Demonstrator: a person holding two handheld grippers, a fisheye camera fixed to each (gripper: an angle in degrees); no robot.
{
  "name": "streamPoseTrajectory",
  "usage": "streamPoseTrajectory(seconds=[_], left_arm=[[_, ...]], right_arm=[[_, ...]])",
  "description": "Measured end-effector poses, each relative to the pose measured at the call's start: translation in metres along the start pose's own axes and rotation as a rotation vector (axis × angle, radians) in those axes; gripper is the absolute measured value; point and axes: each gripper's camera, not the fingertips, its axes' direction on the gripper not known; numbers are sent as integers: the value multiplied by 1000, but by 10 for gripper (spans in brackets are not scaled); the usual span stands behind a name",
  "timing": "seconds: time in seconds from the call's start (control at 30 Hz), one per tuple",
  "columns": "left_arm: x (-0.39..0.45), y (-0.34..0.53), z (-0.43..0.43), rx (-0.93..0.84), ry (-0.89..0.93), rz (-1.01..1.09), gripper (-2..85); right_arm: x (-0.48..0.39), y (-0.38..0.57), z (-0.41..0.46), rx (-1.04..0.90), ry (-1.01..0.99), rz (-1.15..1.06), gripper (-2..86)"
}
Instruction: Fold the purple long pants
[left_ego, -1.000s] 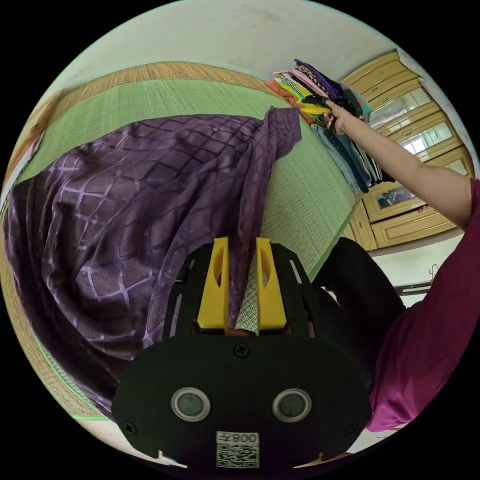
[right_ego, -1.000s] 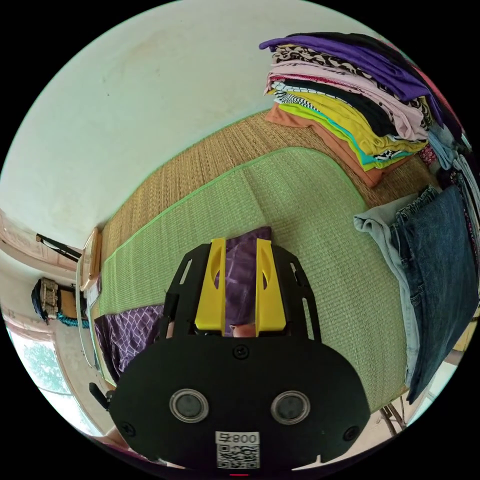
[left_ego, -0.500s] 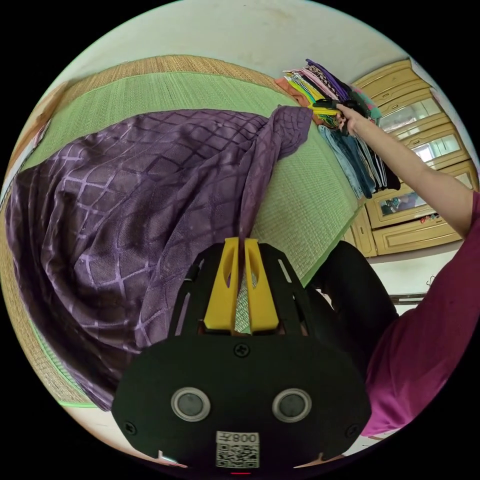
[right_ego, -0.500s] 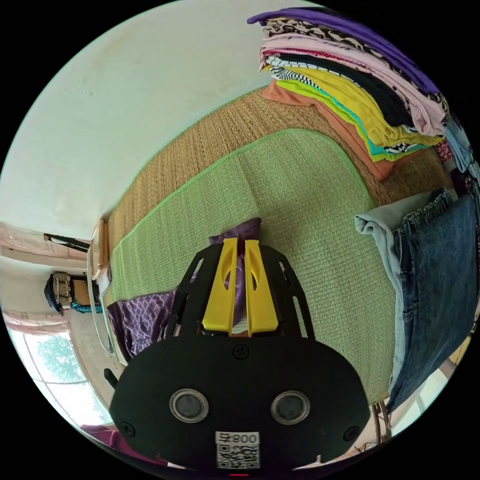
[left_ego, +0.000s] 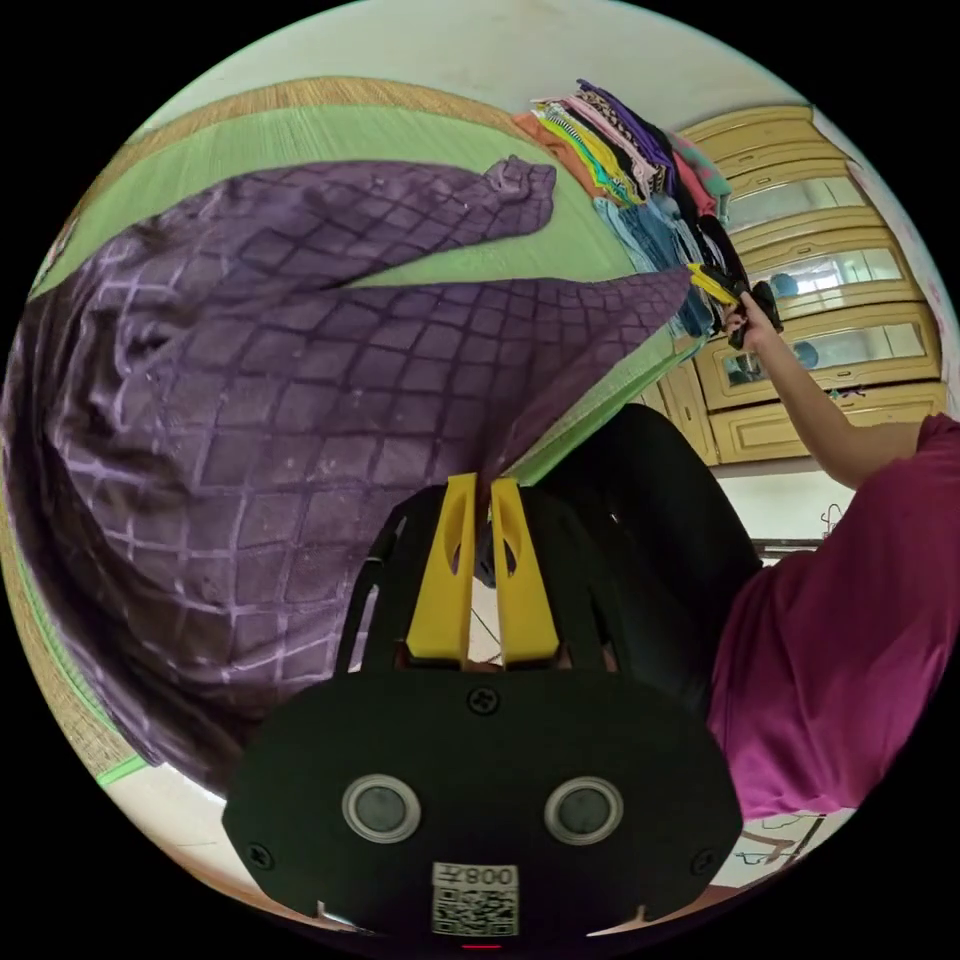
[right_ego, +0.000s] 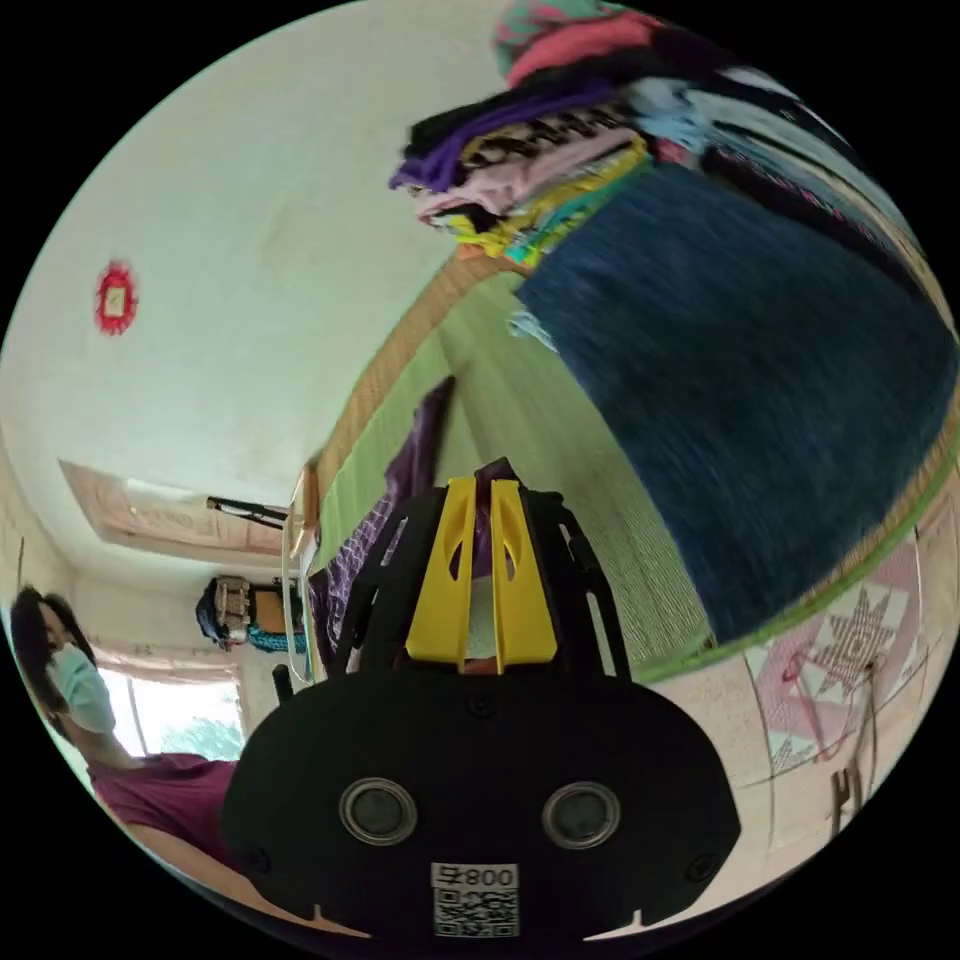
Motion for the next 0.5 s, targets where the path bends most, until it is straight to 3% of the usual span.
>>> streamPoseTrajectory(seconds=[0.13, 0.5], left_arm=[[1, -6, 8, 7, 47, -36, 45], [9, -41, -3, 80, 123, -62, 40]], right_arm=[[105, 44, -1, 29, -141, 233, 9], [106, 63, -20, 73, -80, 92, 0]])
